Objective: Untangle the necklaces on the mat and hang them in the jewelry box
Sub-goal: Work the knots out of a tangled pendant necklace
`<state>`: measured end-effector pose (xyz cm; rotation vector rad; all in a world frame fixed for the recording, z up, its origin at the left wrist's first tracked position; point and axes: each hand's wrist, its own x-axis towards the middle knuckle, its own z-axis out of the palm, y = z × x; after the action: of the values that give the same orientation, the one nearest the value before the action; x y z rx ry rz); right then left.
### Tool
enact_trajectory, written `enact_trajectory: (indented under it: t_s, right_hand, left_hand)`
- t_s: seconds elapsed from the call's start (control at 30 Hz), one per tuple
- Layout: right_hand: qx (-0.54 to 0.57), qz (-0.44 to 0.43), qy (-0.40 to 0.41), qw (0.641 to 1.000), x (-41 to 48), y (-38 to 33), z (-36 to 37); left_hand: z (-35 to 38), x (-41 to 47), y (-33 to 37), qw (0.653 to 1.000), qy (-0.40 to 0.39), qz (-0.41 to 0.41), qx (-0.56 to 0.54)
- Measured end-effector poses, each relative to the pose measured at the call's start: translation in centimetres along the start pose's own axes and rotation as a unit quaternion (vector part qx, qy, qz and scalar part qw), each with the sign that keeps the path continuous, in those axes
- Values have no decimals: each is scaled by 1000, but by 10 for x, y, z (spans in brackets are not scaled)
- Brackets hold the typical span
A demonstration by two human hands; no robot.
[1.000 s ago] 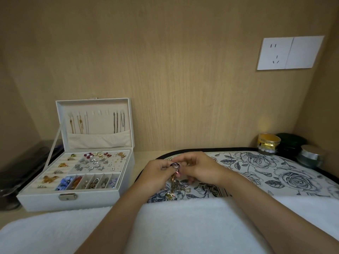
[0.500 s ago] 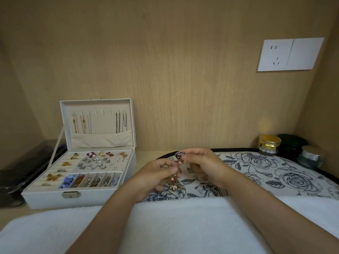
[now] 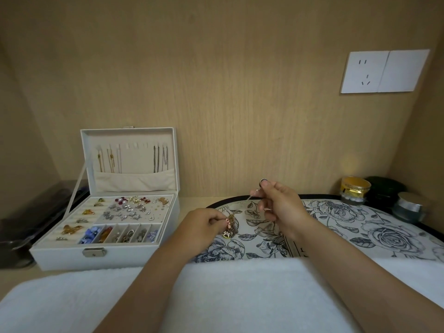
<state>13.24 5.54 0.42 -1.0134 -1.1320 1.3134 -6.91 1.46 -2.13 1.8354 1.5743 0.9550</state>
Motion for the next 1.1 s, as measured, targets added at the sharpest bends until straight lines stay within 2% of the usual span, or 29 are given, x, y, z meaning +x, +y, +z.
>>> enact_trajectory:
  t_s: [0.13, 0.23, 0.3, 0.37, 0.47, 0.53, 0.57, 0.7, 0.77, 0.8, 0.83, 0.9, 0.97, 1.0, 1.1]
  right_hand:
    - [-38, -9, 20, 999, 2, -2, -2]
    - [-179, -63, 30, 981, 3, -3, -6]
    - [-297, -101, 36, 949, 5, -3, -14]
    - [-443, -106, 23, 890, 6, -5, -25]
    - [-667, -62, 13, 743, 5, -8, -34]
    - [-742, -54, 15, 668, 5, -8, -36]
    - [-759, -53, 19, 648, 5, -7, -36]
    - [-794, -61, 31, 604, 5, -3, -39]
    - [-822, -114, 32, 557, 6, 2, -37]
    - [-819, -152, 26, 553, 6, 6, -35]
    - [-798, -192, 12, 571, 6, 8, -31]
    - [-713, -247, -52, 654, 2, 9, -21]
    - [-624, -217, -139, 738, -5, 9, -10]
    - [-605, -200, -172, 751, -8, 11, -6]
    - [-624, -211, -184, 730, -6, 19, -3]
  left_hand:
    - [-3, 3, -1, 1000, 17, -11, 16]
    - [-4, 6, 1, 990, 28, -68, -124]
    - [-7, 8, 0, 975, 49, -101, -193]
    - [-11, 6, -1, 977, 68, -107, -171]
    - [-10, -1, 1, 994, 80, -65, 34]
    - [-6, -4, 3, 988, 80, -39, 129]
    - [-4, -4, 3, 986, 79, -42, 143]
    - [4, 0, -2, 979, 77, -58, 179]
    - [7, 1, -6, 977, 88, -35, 189]
    - [7, 2, -8, 978, 95, -12, 187]
    - [8, 3, -9, 976, 100, 14, 191]
    - [7, 4, -10, 973, 102, 63, 198]
    - [7, 4, -8, 970, 77, 110, 203]
    - [9, 3, -7, 969, 58, 123, 206]
    - [13, 3, -5, 972, 30, 118, 199]
